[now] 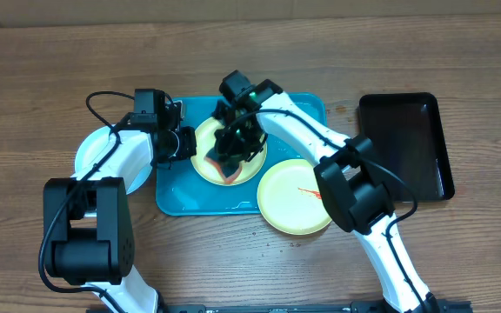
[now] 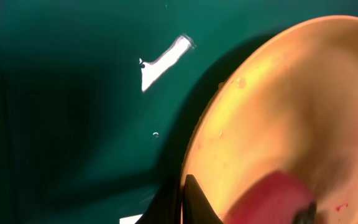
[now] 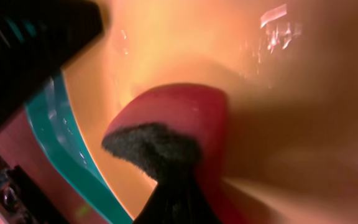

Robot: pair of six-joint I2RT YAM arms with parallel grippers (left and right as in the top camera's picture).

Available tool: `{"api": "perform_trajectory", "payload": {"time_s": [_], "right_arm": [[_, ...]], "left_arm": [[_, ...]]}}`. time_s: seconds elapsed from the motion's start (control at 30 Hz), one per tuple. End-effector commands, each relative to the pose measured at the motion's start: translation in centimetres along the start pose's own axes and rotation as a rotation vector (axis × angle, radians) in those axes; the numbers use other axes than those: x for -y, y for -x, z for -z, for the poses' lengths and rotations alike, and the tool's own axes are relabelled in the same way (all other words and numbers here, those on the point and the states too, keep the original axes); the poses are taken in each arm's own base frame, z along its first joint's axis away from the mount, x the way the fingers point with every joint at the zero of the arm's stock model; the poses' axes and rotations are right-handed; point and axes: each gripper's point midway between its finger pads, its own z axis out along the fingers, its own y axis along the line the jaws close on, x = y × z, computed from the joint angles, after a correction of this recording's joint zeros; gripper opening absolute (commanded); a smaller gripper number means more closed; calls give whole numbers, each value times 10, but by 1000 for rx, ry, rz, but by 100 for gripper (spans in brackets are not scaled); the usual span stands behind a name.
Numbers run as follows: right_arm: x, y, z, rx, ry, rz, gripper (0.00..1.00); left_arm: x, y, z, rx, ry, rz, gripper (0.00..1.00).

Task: Clean dirty plates on tray and stack at the side
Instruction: 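Scrub the held yellow plate with the sponge in the right gripper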

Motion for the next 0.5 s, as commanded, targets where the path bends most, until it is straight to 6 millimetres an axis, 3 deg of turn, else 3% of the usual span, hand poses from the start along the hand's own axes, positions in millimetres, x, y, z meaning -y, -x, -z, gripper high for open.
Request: {"api": "perform_trajectory", "payload": {"time_s": [0.0, 0.2, 0.27, 0.37, 0.47], "right_arm": [[41, -5, 5, -27, -102, -68, 4], [104, 3, 31, 20, -304, -144, 4], [114, 12, 36, 56, -315, -149, 4], [108, 29, 37, 118, -252, -129, 4], [82, 50, 34, 185, -124, -72, 4]], "left_arm": [[-6, 0, -3, -1, 5, 38, 4], [-6, -1, -3, -5, 5, 39, 4], [-7, -2, -3, -9, 6, 36, 4], [-7, -3, -3, -13, 6, 34, 4], [-7, -5, -3, -19, 7, 27, 4]]}}
